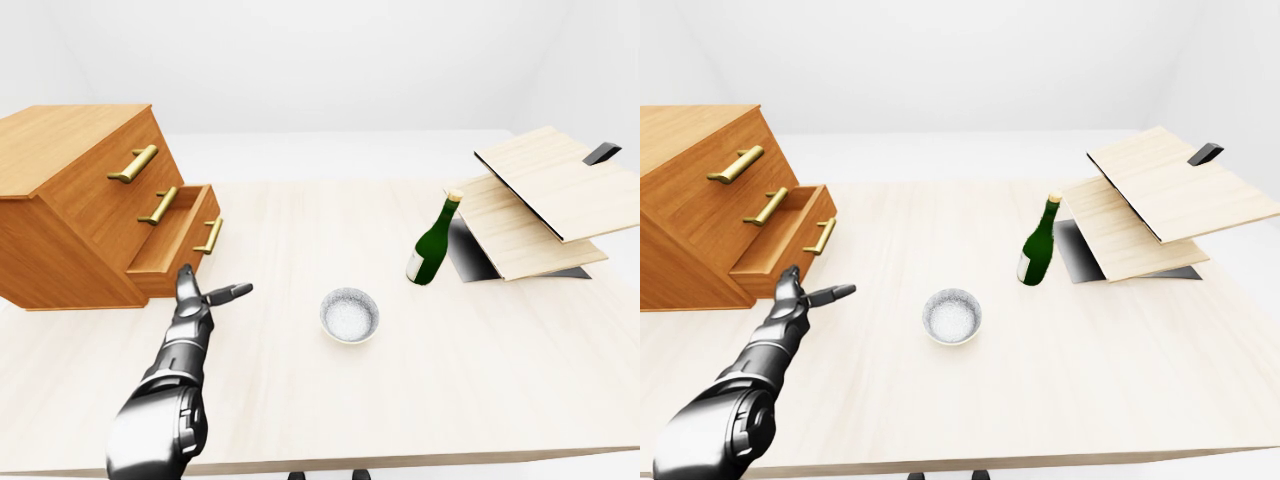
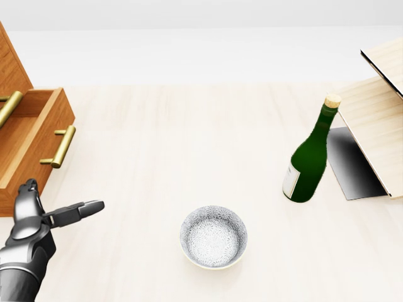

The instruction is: Close the bottom drawer of the cabinet.

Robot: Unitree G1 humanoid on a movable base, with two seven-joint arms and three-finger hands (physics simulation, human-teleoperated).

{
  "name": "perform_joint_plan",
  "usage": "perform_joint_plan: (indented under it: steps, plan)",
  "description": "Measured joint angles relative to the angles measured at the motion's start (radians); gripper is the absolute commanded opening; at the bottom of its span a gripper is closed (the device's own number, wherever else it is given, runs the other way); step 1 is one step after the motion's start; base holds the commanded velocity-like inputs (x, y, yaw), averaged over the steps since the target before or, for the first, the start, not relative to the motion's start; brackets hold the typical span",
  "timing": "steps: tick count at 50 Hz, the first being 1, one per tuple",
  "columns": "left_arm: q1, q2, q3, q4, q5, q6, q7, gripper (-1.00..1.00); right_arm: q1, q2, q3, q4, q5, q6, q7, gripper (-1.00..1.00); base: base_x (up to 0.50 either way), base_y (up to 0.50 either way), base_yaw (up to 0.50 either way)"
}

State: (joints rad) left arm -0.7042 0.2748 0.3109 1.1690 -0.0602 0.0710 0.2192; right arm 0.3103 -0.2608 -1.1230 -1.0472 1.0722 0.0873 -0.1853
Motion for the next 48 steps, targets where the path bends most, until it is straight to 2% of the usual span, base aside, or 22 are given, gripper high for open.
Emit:
perform_joint_plan:
  steps: [8,22,48]
  plan:
    - [0.000,0.055,0.020,0.007,0.008,0.016,0.007,1.00,0.006,-0.010,0.016,0.000,-0.006,0.000,-0.008,1.00,0.00,0.00,0.00]
    - [-0.007,0.172,0.051,0.018,0.002,0.016,0.006,1.00,0.024,-0.035,0.045,0.000,-0.012,0.000,-0.030,1.00,0.00,0.00,0.00]
    - [-0.032,0.168,0.079,0.024,-0.035,0.015,-0.010,1.00,0.045,-0.082,0.047,0.000,0.010,0.000,-0.063,1.00,0.00,0.00,0.00]
